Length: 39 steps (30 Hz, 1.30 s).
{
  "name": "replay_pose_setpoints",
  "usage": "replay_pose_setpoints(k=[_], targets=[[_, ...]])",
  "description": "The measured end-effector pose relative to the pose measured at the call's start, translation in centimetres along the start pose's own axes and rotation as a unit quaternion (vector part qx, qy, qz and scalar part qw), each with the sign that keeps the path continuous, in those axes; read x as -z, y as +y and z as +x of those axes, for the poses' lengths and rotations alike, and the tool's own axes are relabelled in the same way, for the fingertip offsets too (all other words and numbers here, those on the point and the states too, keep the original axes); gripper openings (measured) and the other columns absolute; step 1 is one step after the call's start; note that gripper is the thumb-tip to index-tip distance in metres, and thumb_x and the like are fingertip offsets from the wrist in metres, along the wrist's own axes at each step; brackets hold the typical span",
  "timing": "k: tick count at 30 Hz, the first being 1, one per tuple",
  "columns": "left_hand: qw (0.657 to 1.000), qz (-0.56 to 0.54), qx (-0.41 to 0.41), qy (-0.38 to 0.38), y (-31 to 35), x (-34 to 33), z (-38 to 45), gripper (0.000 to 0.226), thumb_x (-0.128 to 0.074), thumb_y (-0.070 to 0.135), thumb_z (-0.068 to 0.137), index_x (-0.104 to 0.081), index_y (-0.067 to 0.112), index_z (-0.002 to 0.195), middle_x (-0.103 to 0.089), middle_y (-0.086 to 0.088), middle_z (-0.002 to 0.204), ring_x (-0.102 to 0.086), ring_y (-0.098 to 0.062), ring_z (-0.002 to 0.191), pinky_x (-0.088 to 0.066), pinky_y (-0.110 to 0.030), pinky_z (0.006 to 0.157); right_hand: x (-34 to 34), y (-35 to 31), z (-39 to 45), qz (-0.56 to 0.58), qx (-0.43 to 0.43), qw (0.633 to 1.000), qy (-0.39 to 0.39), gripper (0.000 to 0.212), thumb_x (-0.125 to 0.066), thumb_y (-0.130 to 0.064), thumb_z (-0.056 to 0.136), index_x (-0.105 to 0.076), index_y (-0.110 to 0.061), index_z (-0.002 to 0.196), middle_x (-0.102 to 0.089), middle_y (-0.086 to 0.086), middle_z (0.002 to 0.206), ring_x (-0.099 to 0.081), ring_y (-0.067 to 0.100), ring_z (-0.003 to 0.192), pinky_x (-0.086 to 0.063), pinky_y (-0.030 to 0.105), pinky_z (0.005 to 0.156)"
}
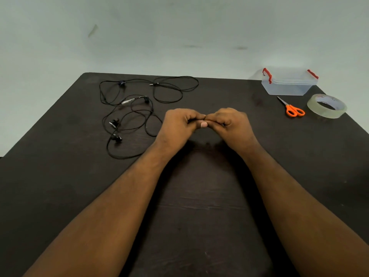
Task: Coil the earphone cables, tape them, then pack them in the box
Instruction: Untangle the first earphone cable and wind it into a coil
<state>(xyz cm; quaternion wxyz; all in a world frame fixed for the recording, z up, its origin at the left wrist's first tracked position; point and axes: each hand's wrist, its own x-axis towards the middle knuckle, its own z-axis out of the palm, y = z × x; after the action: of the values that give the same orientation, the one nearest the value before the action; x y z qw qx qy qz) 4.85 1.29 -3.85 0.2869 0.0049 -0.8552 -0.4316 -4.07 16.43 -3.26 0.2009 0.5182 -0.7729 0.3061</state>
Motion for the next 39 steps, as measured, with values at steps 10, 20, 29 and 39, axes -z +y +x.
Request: replay_pose_setpoints(k=[10, 20, 29, 39], targets=[[0.982, 0.14, 0.024, 0.127, -2.8, 5.6, 0.6, 0.006, -0.071, 0.015, 0.085, -0.074, 0.009, 0.083, -0.069, 0.002, 0.076, -0.061, -0.008, 0.07, -0.048, -0.019, 0.064, 1.5, 4.4, -1.2, 0.028, -0.104, 0.994, 0.024, 0.011, -0.065, -0.012, 0.09, -0.073, -0.007, 0.094, -0.067, 0.008, 0.079, -0.063, 0.024, 0.075, -0.048, 0.032, 0.071], [0.958, 0.151, 0.056, 0.239, -3.3, 5.6, 1.3, 0.015, -0.064, 0.021, 0.09, -0.072, 0.01, 0.087, -0.069, 0.0, 0.077, -0.063, -0.03, 0.082, -0.051, -0.048, 0.073, 1.1, 1.0, -1.0, 0.436, -0.3, 0.839, -0.124, 0.012, -0.063, -0.014, 0.09, -0.073, -0.011, 0.084, -0.075, 0.008, 0.08, -0.066, 0.011, 0.065, -0.053, 0.02, 0.059], [0.976, 0.141, 0.045, 0.158, -1.1, 0.7, 0.5, 0.008, -0.062, 0.01, 0.086, -0.07, 0.008, 0.083, -0.069, -0.008, 0.08, -0.061, -0.026, 0.077, -0.048, -0.041, 0.072, 0.8, -4.5, -0.9, 0.791, -0.187, 0.537, -0.225, 0.018, -0.073, -0.029, 0.079, -0.074, -0.015, 0.09, -0.075, 0.007, 0.09, -0.073, 0.014, 0.081, -0.059, 0.026, 0.07], [0.978, 0.194, -0.015, -0.071, 0.5, -0.8, -0.1, 0.017, -0.06, 0.028, 0.092, -0.071, 0.016, 0.096, -0.065, -0.001, 0.089, -0.061, -0.021, 0.086, -0.051, -0.039, 0.074, 0.3, 1.0, -0.9, 0.527, -0.269, 0.796, 0.126, 0.017, -0.053, -0.002, 0.094, -0.07, -0.006, 0.094, -0.072, 0.006, 0.09, -0.069, 0.022, 0.095, -0.054, 0.036, 0.089]])
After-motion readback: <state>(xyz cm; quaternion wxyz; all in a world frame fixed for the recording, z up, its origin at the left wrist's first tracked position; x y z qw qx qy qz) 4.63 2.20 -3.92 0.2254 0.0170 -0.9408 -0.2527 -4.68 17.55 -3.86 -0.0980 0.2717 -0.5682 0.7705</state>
